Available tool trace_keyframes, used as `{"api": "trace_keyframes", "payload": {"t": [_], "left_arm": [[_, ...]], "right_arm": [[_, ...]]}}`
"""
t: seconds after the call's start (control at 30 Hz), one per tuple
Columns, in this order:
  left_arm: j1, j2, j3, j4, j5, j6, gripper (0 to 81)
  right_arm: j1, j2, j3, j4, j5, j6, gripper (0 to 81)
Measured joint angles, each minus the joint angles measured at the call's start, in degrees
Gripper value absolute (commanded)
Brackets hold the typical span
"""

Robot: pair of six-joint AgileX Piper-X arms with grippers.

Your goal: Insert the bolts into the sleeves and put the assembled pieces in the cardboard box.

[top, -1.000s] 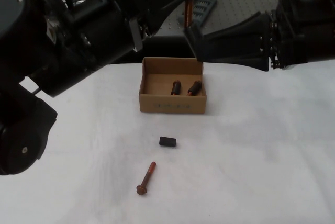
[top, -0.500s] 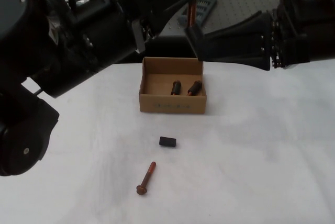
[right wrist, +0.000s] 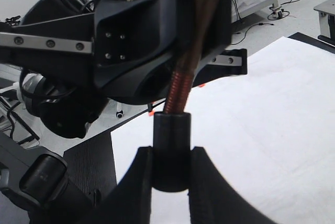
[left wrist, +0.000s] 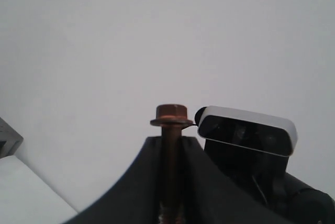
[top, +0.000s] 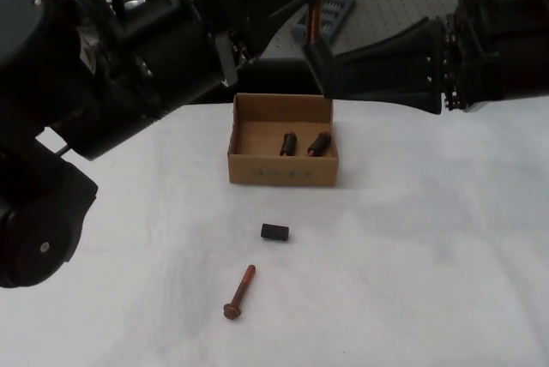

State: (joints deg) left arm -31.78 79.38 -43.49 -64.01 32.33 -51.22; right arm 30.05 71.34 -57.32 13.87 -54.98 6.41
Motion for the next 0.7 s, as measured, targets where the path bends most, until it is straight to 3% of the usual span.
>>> {"api": "trace_keyframes", "payload": {"t": [0.7], "left_arm": [[-0.2, 0.1, 0.0, 0.0, 1.2, 0.0, 0.6]], "right_arm": [[-3.8, -1.9, 0.1, 0.4, 0.5, 0.0, 1.9]]}}
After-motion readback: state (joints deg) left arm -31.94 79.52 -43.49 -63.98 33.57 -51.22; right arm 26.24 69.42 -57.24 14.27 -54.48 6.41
